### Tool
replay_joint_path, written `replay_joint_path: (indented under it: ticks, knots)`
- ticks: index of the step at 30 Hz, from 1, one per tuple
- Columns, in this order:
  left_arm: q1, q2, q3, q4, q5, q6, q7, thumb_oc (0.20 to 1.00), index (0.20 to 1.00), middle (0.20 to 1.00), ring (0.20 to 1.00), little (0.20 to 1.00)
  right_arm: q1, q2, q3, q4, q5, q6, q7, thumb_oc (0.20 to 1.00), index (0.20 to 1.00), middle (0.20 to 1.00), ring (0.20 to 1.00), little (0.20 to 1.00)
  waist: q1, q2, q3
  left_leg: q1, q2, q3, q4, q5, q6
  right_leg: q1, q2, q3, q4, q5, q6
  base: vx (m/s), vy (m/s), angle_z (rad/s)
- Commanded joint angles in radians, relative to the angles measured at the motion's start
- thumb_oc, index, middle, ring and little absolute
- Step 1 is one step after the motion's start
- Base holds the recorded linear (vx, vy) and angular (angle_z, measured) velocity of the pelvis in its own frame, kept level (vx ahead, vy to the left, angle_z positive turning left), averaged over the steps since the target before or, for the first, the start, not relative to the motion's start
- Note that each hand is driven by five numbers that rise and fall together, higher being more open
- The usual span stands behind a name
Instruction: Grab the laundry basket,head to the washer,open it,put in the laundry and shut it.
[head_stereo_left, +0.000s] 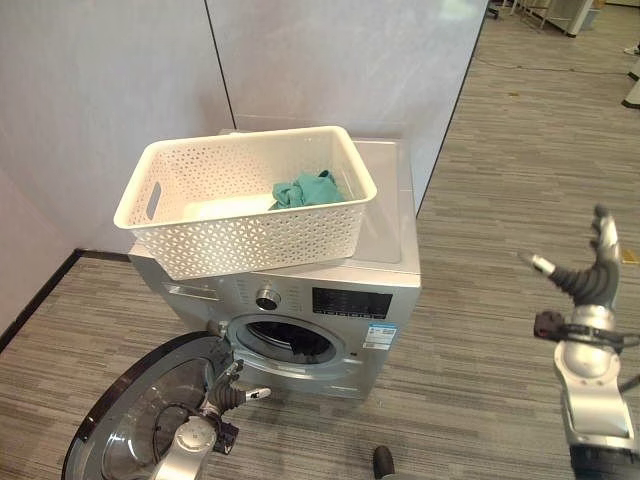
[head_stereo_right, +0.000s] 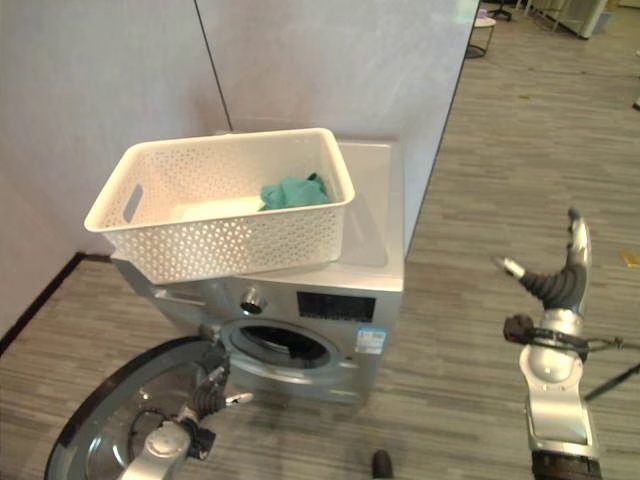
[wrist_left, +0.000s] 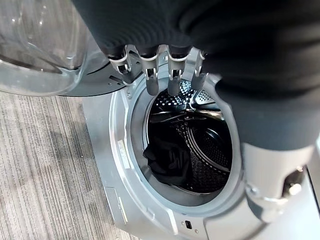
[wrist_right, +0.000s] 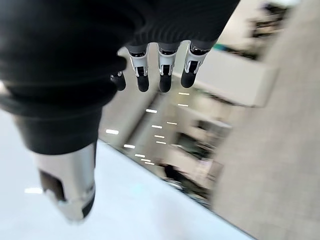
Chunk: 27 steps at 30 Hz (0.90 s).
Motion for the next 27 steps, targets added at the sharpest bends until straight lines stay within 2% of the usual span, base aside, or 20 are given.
replay_joint_path:
  ticks: [1, 3, 4, 7, 8, 9, 10, 11, 12, 13, 14, 15, 16, 17, 19, 20, 21, 22, 25, 27]
  knots:
    - [-0.069, 0.069, -0.043, 0.011, 0.006, -0.033, 0.008, 1.0, 1.0, 1.0, 1.0, 1.0, -0.136, -0.114, -0.037, 0.002, -0.054, -0.031, 0.002, 1.0, 1.0, 1.0, 1.0, 1.0, 0.034, -0.032, -0.025, -0.002, 0.009, -0.067, 0.059, -0.133, 0.06, -0.06, -0.052, -0.04, 0.057, -0.045, 0.045, 0.0, 0.0, 0.0]
    - [-0.068, 0.077, -0.054, 0.005, 0.018, -0.033, -0.005, 1.0, 1.0, 1.0, 1.0, 1.0, -0.201, -0.184, -0.002, 0.014, -0.063, -0.017, 0.027, 1.0, 1.0, 1.0, 1.0, 1.0, 0.045, -0.04, -0.025, -0.003, 0.008, -0.069, 0.061, -0.135, 0.059, -0.056, -0.053, -0.042, 0.055, -0.045, 0.044, 0.0, 0.0, 0.0]
    - [-0.068, 0.075, -0.053, 0.004, 0.018, -0.033, -0.005, 1.0, 1.0, 1.0, 1.0, 1.0, -0.207, -0.188, 0.001, 0.02, -0.062, -0.018, 0.027, 1.0, 1.0, 1.0, 1.0, 1.0, 0.045, -0.038, -0.024, -0.003, 0.008, -0.069, 0.061, -0.135, 0.059, -0.056, -0.054, -0.042, 0.054, -0.045, 0.044, 0.0, -0.004, 0.05]
    - [-0.066, 0.086, -0.07, -0.004, 0.016, -0.033, -0.026, 1.0, 1.0, 1.0, 1.0, 1.0, -0.323, -0.298, 0.078, 0.074, -0.057, 0.001, 0.07, 1.0, 1.0, 1.0, 1.0, 1.0, 0.063, -0.052, -0.024, -0.005, 0.008, -0.073, 0.066, -0.136, 0.059, -0.052, -0.055, -0.046, 0.052, -0.044, 0.043, 0.0, -0.005, 0.02]
    - [-0.063, 0.089, -0.073, -0.003, 0.014, -0.035, -0.034, 1.0, 1.0, 1.0, 1.0, 1.0, -0.356, -0.354, 0.105, 0.101, -0.046, 0.001, 0.104, 1.0, 1.0, 1.0, 1.0, 1.0, 0.068, -0.059, -0.023, -0.007, 0.008, -0.076, 0.068, -0.136, 0.057, -0.05, -0.056, -0.047, 0.052, -0.044, 0.042, 0.0, 0.0, 0.0]
    - [-0.056, 0.097, -0.079, -0.004, 0.008, -0.037, -0.048, 1.0, 1.0, 1.0, 1.0, 1.0, -0.425, -0.449, 0.165, 0.164, -0.04, 0.018, 0.156, 1.0, 1.0, 1.0, 1.0, 1.0, 0.08, -0.074, -0.023, -0.009, 0.009, -0.079, 0.072, -0.135, 0.055, -0.047, -0.057, -0.052, 0.051, -0.043, 0.041, 0.0, -0.021, 0.05]
    - [-0.053, 0.1, -0.081, -0.003, 0.005, -0.037, -0.055, 1.0, 1.0, 1.0, 1.0, 1.0, -0.458, -0.493, 0.196, 0.193, -0.016, 0.025, 0.194, 1.0, 1.0, 1.0, 1.0, 1.0, 0.083, -0.082, -0.022, -0.011, 0.01, -0.08, 0.073, -0.135, 0.054, -0.046, -0.057, -0.053, 0.05, -0.043, 0.04, 0.0, -0.014, 0.12]
    - [-0.053, 0.093, -0.076, -0.004, 0.004, -0.037, -0.055, 1.0, 1.0, 1.0, 1.0, 1.0, -0.482, -0.502, 0.216, 0.209, -0.01, 0.02, 0.193, 1.0, 1.0, 1.0, 1.0, 1.0, 0.079, -0.075, -0.02, -0.012, 0.01, -0.08, 0.074, -0.135, 0.054, -0.046, -0.057, -0.053, 0.05, -0.043, 0.04, -0.01, -0.011, 0.13]
    - [-0.052, 0.097, -0.082, -0.002, -0.006, -0.033, -0.064, 1.0, 1.0, 1.0, 1.0, 1.0, -0.502, -0.523, 0.239, 0.246, 0.038, 0.033, 0.223, 1.0, 1.0, 1.0, 1.0, 1.0, 0.082, -0.085, -0.02, -0.014, 0.011, -0.08, 0.075, -0.134, 0.052, -0.045, -0.056, -0.056, 0.05, -0.043, 0.039, -0.02, -0.006, 0.09]
    - [-0.051, 0.099, -0.089, 0.005, -0.025, -0.027, -0.08, 1.0, 1.0, 1.0, 1.0, 1.0, -0.562, -0.577, 0.325, 0.347, 0.124, 0.05, 0.307, 1.0, 1.0, 1.0, 1.0, 1.0, 0.084, -0.096, -0.015, -0.018, 0.013, -0.081, 0.077, -0.13, 0.048, -0.045, -0.056, -0.059, 0.051, -0.043, 0.037, 0.0, 0.0, 0.0]
    - [-0.051, 0.096, -0.088, 0.005, -0.026, -0.027, -0.08, 1.0, 1.0, 1.0, 1.0, 1.0, -0.576, -0.582, 0.337, 0.358, 0.129, 0.046, 0.309, 1.0, 1.0, 1.0, 1.0, 1.0, 0.082, -0.093, -0.014, -0.018, 0.013, -0.081, 0.077, -0.13, 0.048, -0.045, -0.056, -0.058, 0.051, -0.044, 0.037, 0.0, 0.0, 0.0]
    - [-0.046, 0.095, -0.089, 0.003, -0.035, -0.025, -0.09, 1.0, 1.0, 1.0, 1.0, 1.0, -0.593, -0.613, 0.374, 0.4, 0.175, 0.053, 0.352, 1.0, 1.0, 1.0, 1.0, 1.0, 0.082, -0.098, -0.012, -0.02, 0.015, -0.083, 0.078, -0.129, 0.045, -0.045, -0.055, -0.06, 0.051, -0.045, 0.037, 0.0, 0.0, 0.0]
    - [-0.037, 0.099, -0.101, -0.002, -0.048, -0.023, -0.108, 1.0, 1.0, 1.0, 1.0, 1.0, -0.651, -0.66, 0.456, 0.479, 0.248, 0.059, 0.413, 1.0, 1.0, 1.0, 1.0, 1.0, 0.09, -0.113, -0.008, -0.022, 0.02, -0.085, 0.079, -0.126, 0.04, -0.045, -0.054, -0.066, 0.052, -0.046, 0.035, -0.01, -0.016, 0.05]
    - [-0.036, 0.096, -0.098, -0.002, -0.049, -0.023, -0.109, 1.0, 1.0, 1.0, 1.0, 1.0, -0.666, -0.662, 0.47, 0.488, 0.251, 0.056, 0.414, 1.0, 1.0, 1.0, 1.0, 1.0, 0.087, -0.11, -0.007, -0.022, 0.02, -0.084, 0.079, -0.126, 0.04, -0.045, -0.054, -0.066, 0.052, -0.046, 0.035, -0.01, -0.017, 0.07]
    - [-0.03, 0.108, -0.117, -0.005, -0.061, -0.016, -0.132, 1.0, 1.0, 1.0, 1.0, 1.0, -0.765, -0.709, 0.605, 0.555, 0.322, 0.075, 0.498, 1.0, 1.0, 1.0, 1.0, 1.0, 0.093, -0.126, 0.0, -0.027, 0.029, -0.084, 0.079, -0.12, 0.032, -0.046, -0.051, -0.075, 0.055, -0.048, 0.034, 0.0, -0.006, 0.04]
    - [-0.03, 0.104, -0.114, -0.005, -0.061, -0.017, -0.132, 1.0, 1.0, 1.0, 1.0, 1.0, -0.781, -0.708, 0.621, 0.562, 0.325, 0.073, 0.498, 1.0, 1.0, 1.0, 1.0, 1.0, 0.09, -0.122, 0.0, -0.027, 0.029, -0.084, 0.078, -0.12, 0.032, -0.046, -0.05, -0.075, 0.055, -0.048, 0.034, 0.0, 0.0, 0.0]
    - [-0.022, 0.107, -0.12, 0.002, -0.074, -0.016, -0.143, 1.0, 1.0, 1.0, 1.0, 1.0, -0.852, -0.727, 0.715, 0.591, 0.347, 0.069, 0.542, 1.0, 1.0, 1.0, 1.0, 1.0, 0.093, -0.132, 0.003, -0.027, 0.034, -0.082, 0.078, -0.118, 0.027, -0.045, -0.047, -0.079, 0.052, -0.049, 0.033, 0.0, 0.0, 0.0]
    - [-0.022, 0.104, -0.118, 0.002, -0.074, -0.016, -0.143, 1.0, 1.0, 1.0, 1.0, 1.0, -0.865, -0.727, 0.727, 0.597, 0.349, 0.067, 0.543, 1.0, 1.0, 1.0, 1.0, 1.0, 0.091, -0.129, 0.003, -0.027, 0.034, -0.082, 0.078, -0.118, 0.027, -0.045, -0.046, -0.079, 0.052, -0.049, 0.033, 0.02, -0.018, -0.04]
    - [-0.017, 0.108, -0.128, 0.007, -0.088, -0.019, -0.156, 1.0, 1.0, 1.0, 1.0, 1.0, -0.982, -0.747, 0.858, 0.617, 0.372, 0.065, 0.588, 1.0, 1.0, 1.0, 1.0, 1.0, 0.094, -0.14, 0.005, -0.029, 0.044, -0.081, 0.072, -0.111, 0.02, -0.044, -0.041, -0.084, 0.047, -0.05, 0.033, 0.0, 0.0, 0.0]
    - [-0.024, 0.112, -0.147, 0.018, -0.102, -0.021, -0.154, 1.0, 1.0, 1.0, 1.0, 1.0, -1.087, -0.748, 0.937, 0.639, 0.378, 0.056, 0.583, 1.0, 1.0, 1.0, 1.0, 1.0, 0.096, -0.148, 0.006, -0.032, 0.051, -0.082, 0.071, -0.107, 0.015, -0.042, -0.036, -0.087, 0.044, -0.052, 0.031, 0.0, 0.0, 0.0]
